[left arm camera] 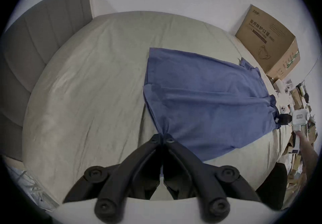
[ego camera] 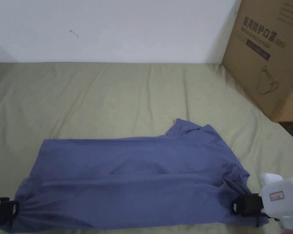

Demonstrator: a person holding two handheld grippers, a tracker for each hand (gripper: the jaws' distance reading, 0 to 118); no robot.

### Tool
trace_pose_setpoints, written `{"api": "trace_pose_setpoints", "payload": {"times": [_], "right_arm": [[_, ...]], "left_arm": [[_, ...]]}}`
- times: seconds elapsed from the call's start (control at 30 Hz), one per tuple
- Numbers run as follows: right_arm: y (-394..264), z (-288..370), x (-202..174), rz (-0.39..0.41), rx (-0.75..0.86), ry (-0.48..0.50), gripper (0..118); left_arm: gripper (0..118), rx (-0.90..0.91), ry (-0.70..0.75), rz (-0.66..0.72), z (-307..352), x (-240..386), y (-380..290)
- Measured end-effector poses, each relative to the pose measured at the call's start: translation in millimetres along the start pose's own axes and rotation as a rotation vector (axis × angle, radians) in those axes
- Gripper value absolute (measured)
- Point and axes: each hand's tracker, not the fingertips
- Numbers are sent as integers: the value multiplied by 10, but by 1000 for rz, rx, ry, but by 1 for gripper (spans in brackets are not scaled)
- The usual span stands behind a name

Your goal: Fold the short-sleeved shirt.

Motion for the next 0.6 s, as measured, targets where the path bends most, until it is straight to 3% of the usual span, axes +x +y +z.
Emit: {"api": "trace_pose_setpoints", "payload": {"times": [0.03,0.07,0.13,0.17,0.33,0.6], "right_arm": [[-37,84,9,8,22,-1,79],[-53,143,24,26,45,18,60],[-61,202,46,20,58,75,6],[-101,294,-8,-5,68,103,5],[-167,537,-88,70,85,77,4],[-796,1174,79,32,71,108,4]], "left_arm": [[0,-5,1,-5,-9,6,-7],[0,-11,2,-8,-15,11,-18],[0,-17,-2,-11,-22,2,-21],[0,-19,-4,-11,-22,1,-26],[0,-18,-25,3,115,-38,-43],[0,-99,-63,-52,575,-164,-413]]}}
